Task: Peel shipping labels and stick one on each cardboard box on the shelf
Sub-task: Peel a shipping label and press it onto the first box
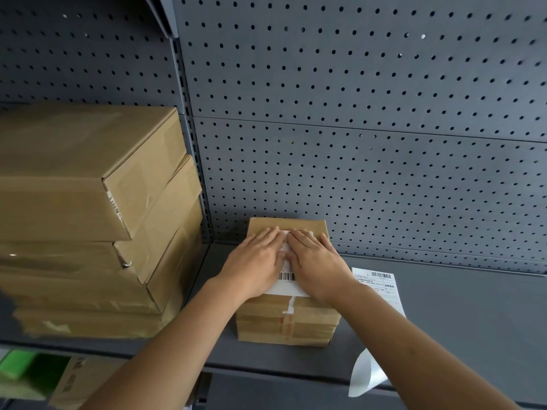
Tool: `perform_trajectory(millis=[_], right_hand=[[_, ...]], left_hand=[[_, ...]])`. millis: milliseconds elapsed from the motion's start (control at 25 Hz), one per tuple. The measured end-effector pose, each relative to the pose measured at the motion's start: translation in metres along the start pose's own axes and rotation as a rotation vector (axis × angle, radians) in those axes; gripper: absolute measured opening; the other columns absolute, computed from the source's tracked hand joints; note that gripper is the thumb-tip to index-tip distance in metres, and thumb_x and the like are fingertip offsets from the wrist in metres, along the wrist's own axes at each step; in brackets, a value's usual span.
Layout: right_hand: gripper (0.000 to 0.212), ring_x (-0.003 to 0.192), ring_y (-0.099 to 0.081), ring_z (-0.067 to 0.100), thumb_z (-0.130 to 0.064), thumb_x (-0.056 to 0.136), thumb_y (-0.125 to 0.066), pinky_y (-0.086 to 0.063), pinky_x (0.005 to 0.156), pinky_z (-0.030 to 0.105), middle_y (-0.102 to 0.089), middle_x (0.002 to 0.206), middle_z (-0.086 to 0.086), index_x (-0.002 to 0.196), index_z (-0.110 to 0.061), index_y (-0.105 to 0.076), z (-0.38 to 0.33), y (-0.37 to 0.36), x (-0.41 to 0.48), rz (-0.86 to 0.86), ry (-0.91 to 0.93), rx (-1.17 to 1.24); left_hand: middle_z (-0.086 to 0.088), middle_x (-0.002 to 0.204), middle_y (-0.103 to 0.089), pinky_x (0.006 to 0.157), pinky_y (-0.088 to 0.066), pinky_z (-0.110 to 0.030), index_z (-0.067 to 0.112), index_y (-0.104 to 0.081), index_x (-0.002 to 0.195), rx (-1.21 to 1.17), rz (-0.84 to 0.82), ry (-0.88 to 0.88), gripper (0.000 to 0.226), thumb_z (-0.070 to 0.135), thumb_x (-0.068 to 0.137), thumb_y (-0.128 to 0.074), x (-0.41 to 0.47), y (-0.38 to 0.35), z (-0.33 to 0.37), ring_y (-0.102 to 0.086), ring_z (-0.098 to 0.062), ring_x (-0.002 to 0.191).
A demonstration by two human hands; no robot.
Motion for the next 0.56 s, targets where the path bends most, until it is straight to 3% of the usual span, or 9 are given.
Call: perform_trajectory(millis=[240, 560], right_hand=[[0.054, 0.152, -0.010, 0.008, -0.041, 0.106, -0.019, 0.000, 0.124, 0.039, -0.017, 0.166, -0.007, 0.157, -0.022, -0.022, 0.015, 0.004, -0.009, -0.040, -0.105, 0.017], [0.058, 0.153, -0.008, 0.013, -0.042, 0.106, -0.022, 0.000, 0.124, 0.035, -0.017, 0.166, 0.001, 0.157, -0.014, -0.022, 0.016, 0.012, -0.015, -0.019, -0.146, 0.076]], left_hand=[[0.004, 0.171, -0.007, 0.127, -0.007, -0.032, 0.018, -0.011, 0.163, 0.010, 0.013, 0.038, 0.059, 0.042, 0.109, -0.020, -0.003, 0.005, -0.007, -0.005, -0.008, 0.156], [-0.001, 0.171, -0.005, 0.128, -0.004, -0.034, 0.014, -0.010, 0.163, 0.005, -0.005, 0.051, 0.061, 0.042, 0.109, -0.019, -0.012, 0.011, -0.005, -0.002, -0.010, 0.157]])
Point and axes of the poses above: each hand's wrist, its own x-axis towards the middle knuckle, its own y-axis out of the back of the hand, z = x × y, the point moved 6 cm from there along x, towards the middle knuckle
